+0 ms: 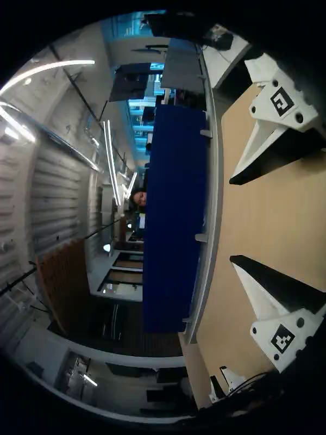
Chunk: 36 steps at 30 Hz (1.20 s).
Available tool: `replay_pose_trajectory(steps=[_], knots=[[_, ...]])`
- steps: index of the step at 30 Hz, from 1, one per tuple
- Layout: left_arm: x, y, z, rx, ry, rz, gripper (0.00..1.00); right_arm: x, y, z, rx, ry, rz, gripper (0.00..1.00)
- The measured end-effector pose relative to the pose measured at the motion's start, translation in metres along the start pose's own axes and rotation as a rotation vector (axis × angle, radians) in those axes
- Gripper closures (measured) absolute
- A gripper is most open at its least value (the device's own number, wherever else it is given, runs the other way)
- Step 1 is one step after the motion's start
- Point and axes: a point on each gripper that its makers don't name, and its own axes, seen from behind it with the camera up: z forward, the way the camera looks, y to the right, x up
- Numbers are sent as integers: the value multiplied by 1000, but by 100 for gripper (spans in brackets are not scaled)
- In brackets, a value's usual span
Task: Fold towel
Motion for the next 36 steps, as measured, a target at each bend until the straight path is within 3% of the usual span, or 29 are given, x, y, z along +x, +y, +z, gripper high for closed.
replay_pose_trajectory(steps=[12, 24, 36], knots=[[-30, -3, 1, 3, -18, -41, 5, -10, -7, 2, 11, -15, -7, 0], [-30, -2, 2, 3, -11, -35, 5, -12, -11, 7, 18, -17, -2, 0], [-31, -1, 0, 4, -11, -33, 5, -6, 0, 5, 6, 3, 9, 0]])
